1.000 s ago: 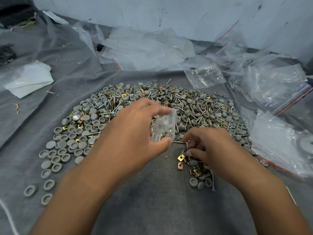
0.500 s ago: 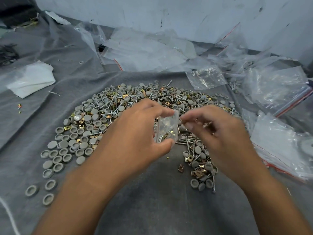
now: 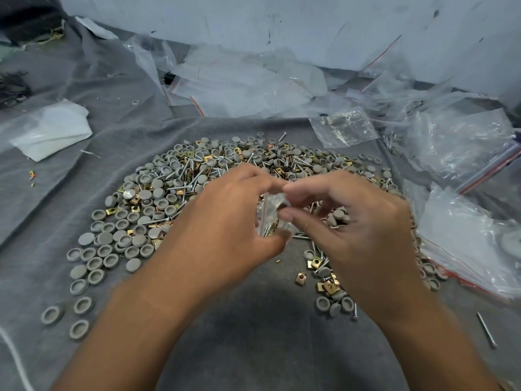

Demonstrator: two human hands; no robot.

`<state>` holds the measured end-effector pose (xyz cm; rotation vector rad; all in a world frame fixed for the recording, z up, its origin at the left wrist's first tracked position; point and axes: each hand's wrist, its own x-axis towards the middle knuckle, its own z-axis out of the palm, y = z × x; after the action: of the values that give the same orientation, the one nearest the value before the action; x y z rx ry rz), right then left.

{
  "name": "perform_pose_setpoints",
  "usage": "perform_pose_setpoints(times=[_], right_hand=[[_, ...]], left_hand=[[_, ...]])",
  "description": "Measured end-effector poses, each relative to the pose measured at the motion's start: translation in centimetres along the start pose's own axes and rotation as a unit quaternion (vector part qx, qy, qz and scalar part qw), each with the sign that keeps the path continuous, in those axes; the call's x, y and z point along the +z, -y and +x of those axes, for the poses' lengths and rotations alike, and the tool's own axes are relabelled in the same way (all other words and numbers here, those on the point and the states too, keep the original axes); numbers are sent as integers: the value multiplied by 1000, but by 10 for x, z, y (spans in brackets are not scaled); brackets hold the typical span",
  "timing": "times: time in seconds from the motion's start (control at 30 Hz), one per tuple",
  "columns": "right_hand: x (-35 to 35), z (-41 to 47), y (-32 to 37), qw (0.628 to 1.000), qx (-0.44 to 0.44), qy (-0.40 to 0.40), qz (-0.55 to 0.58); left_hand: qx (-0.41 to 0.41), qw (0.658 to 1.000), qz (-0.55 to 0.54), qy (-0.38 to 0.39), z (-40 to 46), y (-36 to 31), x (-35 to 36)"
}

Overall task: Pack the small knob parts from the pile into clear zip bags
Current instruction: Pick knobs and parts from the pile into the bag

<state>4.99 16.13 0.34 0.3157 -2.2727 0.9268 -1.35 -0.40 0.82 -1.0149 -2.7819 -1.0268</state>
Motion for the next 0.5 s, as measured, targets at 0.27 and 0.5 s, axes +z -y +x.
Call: perform_pose_setpoints(times=[0.27, 0.5], right_hand=[[-25, -4, -26, 932, 213, 274, -103], [-5, -17, -35, 865, 203, 425, -169]], left_hand=[[-2, 1000, 12, -17, -1, 5, 1], [1, 1000, 7, -23, -1, 7, 0]])
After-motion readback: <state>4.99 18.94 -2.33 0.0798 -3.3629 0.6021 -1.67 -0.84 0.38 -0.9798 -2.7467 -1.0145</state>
